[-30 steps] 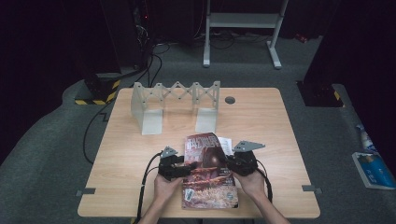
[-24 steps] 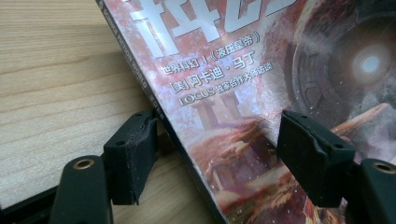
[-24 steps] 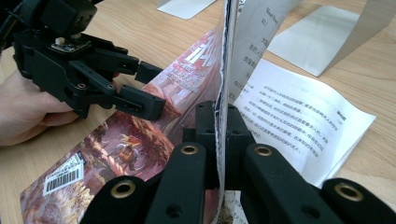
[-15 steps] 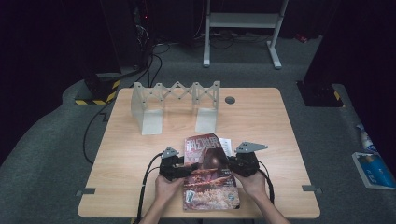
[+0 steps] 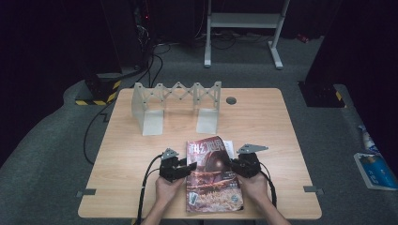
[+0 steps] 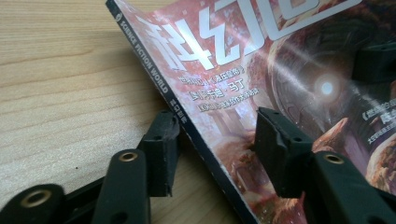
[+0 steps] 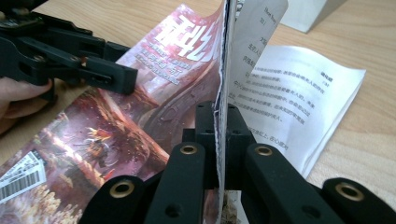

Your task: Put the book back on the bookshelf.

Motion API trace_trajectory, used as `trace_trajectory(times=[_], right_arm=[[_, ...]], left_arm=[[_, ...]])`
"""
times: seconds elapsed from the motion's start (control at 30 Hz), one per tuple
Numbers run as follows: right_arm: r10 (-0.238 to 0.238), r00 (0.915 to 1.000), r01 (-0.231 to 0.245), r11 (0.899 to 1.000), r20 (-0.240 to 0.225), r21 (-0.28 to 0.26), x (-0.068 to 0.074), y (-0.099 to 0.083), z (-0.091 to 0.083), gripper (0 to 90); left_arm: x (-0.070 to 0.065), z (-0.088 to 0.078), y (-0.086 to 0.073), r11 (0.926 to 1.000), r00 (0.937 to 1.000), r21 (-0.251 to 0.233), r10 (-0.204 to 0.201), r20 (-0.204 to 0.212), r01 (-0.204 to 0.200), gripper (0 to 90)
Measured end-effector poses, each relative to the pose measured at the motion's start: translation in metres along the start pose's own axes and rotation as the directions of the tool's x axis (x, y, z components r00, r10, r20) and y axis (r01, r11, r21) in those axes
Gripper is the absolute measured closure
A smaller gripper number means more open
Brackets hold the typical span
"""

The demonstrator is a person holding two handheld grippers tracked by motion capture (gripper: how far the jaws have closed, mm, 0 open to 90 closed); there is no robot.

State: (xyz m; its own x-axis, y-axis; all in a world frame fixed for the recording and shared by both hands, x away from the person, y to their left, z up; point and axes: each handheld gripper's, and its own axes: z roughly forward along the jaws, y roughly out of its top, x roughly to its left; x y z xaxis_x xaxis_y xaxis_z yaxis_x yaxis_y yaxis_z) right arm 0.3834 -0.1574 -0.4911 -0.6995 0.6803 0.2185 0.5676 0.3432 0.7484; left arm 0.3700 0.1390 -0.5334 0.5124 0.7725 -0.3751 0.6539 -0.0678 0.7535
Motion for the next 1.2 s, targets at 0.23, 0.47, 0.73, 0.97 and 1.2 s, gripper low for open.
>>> trace_trajectory(times=[0.23,0.47,0.73,0.97,1.2], right_arm=[[0.009,0.9997,-0.010,1.000,0.023,0.029,-0.002,-0.003,0.006,86.5],[0.034,0.9977,-0.036,0.999,0.058,0.037,-0.006,-0.005,0.006,76.3],[0.089,0.9904,-0.093,0.995,0.105,0.026,-0.018,-0.013,-0.004,66.3],[0.117,0.9815,-0.115,0.993,0.152,-0.020,-0.029,-0.019,-0.018,66.3],[0.100,0.9616,-0.117,0.992,0.256,0.052,-0.034,-0.024,-0.012,82.3]], left_arm=[[0.002,0.000,0.000,1.0000,1.0000,0.005,-0.005,-0.004,0.005,58.2],[0.003,-0.001,0.001,0.9997,0.9997,0.013,-0.020,0.010,0.020,60.6],[0.004,-0.001,0.002,0.9995,0.9995,0.016,-0.026,0.016,0.026,61.3],[0.004,-0.001,0.002,0.9993,0.9993,0.018,-0.032,0.016,0.032,61.4],[0.005,0.000,0.003,0.9990,0.9992,0.026,-0.037,0.016,0.036,61.4]])
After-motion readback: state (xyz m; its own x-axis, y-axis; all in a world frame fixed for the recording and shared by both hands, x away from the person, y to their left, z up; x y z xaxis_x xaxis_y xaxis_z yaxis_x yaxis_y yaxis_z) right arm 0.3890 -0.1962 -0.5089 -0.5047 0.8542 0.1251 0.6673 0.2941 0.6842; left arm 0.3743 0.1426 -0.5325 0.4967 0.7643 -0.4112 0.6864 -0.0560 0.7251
